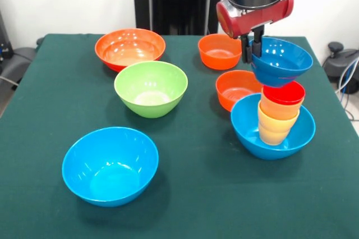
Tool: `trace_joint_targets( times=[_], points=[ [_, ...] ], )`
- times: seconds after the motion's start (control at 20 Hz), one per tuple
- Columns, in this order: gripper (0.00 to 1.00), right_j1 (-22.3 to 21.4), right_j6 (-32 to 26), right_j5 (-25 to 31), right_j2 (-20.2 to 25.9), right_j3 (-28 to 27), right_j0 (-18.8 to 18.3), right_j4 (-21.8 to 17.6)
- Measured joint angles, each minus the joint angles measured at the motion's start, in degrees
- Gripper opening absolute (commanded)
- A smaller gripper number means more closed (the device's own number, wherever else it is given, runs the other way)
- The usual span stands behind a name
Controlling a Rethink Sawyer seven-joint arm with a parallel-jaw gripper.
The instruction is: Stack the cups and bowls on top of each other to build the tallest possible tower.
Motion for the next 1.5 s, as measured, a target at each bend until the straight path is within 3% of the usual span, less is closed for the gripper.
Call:
trace_joint_targets(
  times=[0.55, 1.5],
  points=[
    [0.00, -0.7, 0.0, -3.8, 0.0, 4.0, -0.1, 0.0],
    [0.00, -0.8, 0.0, -6.5, 0.0, 4.2, 2.2, 0.0]
  ],
)
